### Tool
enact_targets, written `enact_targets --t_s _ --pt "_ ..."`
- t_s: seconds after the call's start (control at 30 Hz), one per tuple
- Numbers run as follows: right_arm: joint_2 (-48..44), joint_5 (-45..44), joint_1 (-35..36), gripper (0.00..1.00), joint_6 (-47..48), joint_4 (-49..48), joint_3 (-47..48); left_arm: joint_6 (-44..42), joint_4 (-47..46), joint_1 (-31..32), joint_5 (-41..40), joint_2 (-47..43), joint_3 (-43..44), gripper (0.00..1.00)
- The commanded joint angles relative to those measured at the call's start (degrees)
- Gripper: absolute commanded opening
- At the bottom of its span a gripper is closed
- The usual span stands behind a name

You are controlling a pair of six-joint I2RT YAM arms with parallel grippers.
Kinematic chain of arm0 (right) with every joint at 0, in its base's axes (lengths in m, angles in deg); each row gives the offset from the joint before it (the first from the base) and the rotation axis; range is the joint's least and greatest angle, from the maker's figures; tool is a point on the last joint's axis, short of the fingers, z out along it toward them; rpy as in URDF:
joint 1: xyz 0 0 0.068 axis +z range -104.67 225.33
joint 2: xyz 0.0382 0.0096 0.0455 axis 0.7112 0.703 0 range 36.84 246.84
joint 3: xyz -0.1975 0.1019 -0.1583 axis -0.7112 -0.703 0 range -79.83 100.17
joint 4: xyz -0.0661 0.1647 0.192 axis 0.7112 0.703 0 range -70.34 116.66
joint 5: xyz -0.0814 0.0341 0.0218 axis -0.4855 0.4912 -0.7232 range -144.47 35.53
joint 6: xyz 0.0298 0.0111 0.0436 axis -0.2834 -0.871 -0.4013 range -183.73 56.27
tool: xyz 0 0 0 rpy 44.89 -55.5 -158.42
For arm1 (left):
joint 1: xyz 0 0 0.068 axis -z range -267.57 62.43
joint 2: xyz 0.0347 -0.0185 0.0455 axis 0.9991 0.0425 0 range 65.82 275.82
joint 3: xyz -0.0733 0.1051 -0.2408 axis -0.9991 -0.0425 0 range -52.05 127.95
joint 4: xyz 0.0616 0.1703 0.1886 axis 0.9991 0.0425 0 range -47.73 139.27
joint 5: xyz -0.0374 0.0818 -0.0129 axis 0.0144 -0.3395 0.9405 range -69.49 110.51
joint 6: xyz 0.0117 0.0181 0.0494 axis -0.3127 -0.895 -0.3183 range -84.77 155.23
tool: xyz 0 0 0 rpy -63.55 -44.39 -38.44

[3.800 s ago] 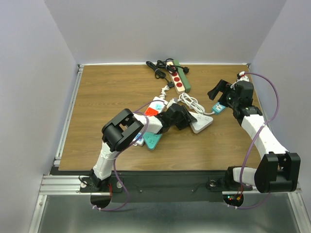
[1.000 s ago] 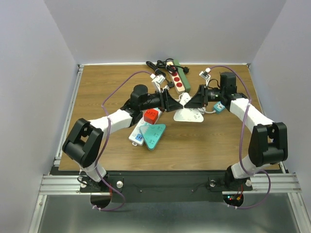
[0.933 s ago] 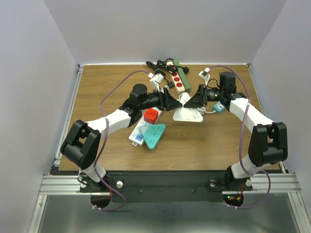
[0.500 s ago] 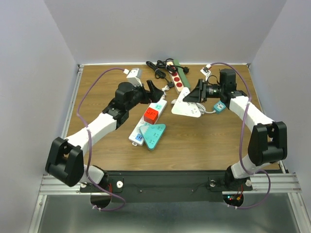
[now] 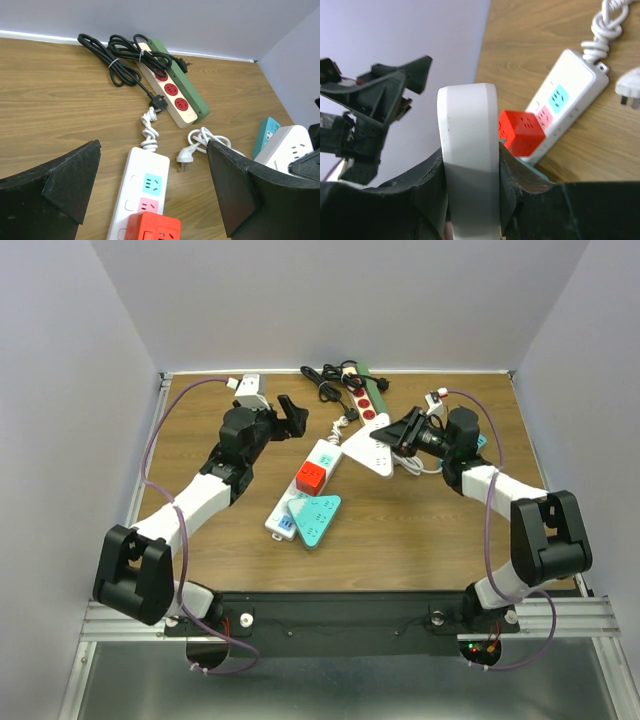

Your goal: Insert the plug

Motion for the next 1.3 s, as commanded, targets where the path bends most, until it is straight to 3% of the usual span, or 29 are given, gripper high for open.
enact_targets --t_s 0.0,0.13,0.37,1.27 --pt "-1.2 -9.4 1.8 0.00 -8.0 -16.8 -2.1 -1.3 -4.9 0.1 1.5 0.8 -0.2 0.99" --pt "0.1 -14.5 3.8 0.00 -10.0 -21.2 -4.5 1.0 -8.9 0.0 9.6 5.3 -1.1 0.97" --pt "4.9 -18.0 5.2 0.00 -11.4 -26.4 -5.8 0.2 -10.9 0.0 16.4 9.5 1.6 0.94" --pt "22.8 -26.2 10.3 0.00 -16.3 -38.4 -5.3 3.3 -8.9 0.0 17.7 14.2 2.7 0.93"
